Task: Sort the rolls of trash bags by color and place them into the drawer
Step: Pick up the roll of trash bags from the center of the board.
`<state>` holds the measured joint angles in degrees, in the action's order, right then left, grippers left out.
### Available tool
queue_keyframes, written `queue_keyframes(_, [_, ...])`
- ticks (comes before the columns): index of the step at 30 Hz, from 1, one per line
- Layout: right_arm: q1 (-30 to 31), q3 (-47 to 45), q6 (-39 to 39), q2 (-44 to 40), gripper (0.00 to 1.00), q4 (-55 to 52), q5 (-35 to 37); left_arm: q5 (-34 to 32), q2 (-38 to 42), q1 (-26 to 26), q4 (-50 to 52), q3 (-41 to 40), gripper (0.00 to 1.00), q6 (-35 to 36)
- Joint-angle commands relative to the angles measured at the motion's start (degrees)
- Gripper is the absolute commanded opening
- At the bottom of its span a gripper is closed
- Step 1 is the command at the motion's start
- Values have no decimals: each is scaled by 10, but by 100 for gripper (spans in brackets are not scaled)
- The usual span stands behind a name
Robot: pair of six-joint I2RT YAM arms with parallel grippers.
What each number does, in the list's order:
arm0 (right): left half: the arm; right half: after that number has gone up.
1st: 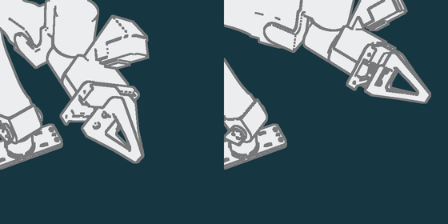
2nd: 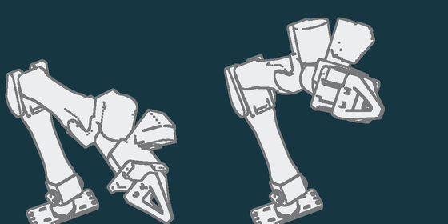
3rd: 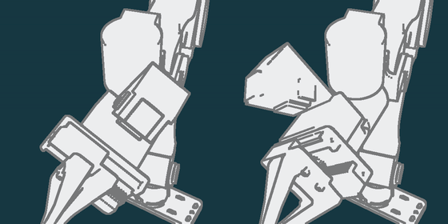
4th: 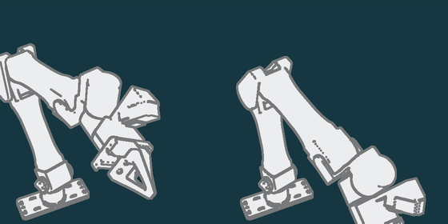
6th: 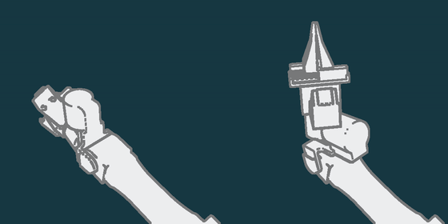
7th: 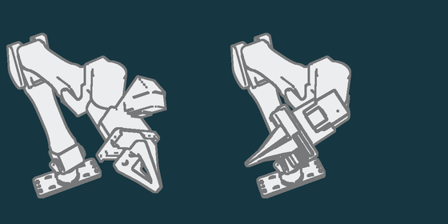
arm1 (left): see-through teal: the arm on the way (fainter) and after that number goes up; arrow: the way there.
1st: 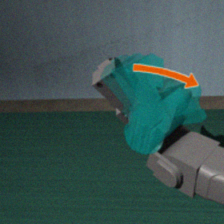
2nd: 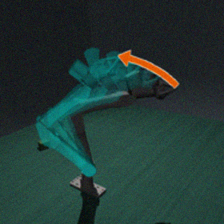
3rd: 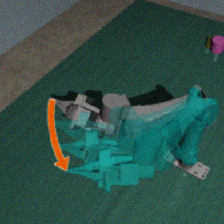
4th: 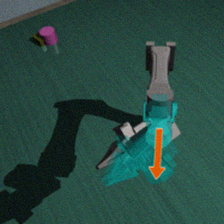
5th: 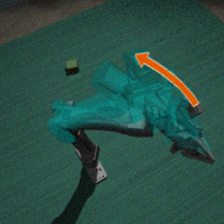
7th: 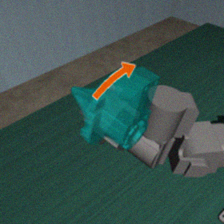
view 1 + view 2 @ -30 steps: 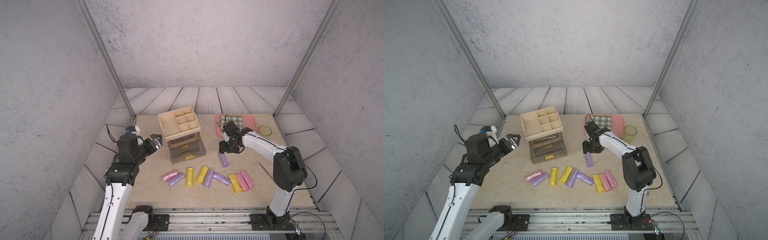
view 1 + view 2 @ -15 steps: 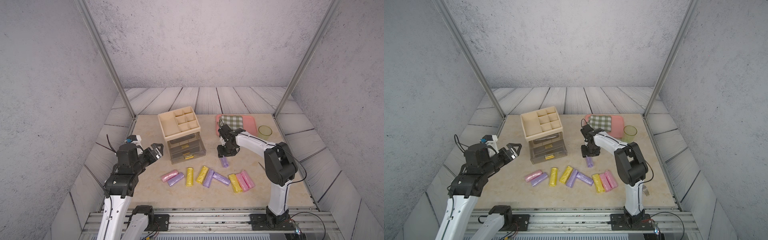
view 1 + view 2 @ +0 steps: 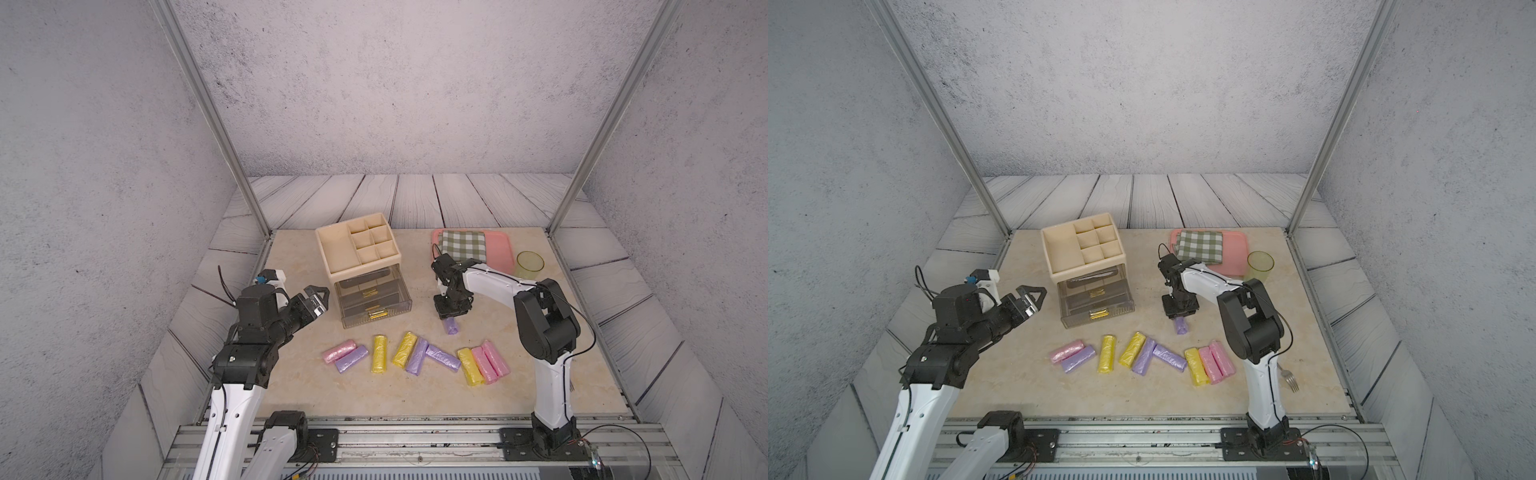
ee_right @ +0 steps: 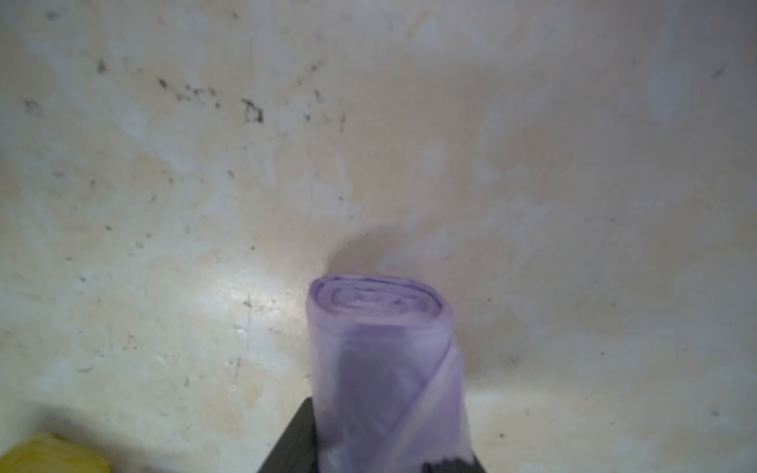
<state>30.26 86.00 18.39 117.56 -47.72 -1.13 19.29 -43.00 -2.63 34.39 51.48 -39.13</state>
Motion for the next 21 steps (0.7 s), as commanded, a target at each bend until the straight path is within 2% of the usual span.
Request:
queue_keyframes(1, [2,12,-12,13,30,-18,5,16,-11,3,-3,13,91,2])
queue_keyframes(7, [0,4,-26,-77,9,-3,42,46,-64,6,-3,77,93,9])
queue_keyframes(12, [0,65,-97,-176,4,6,43,124,-133,25,-4,145,93,6])
queue_keyframes(16, [9,116,-160,-233,5,25,-1,151,-160,57,-1,195,93,16])
queue_keyframes(21, [81,207,-279,-228,5,-22,-43,214,-203,120,-24,205,92,4])
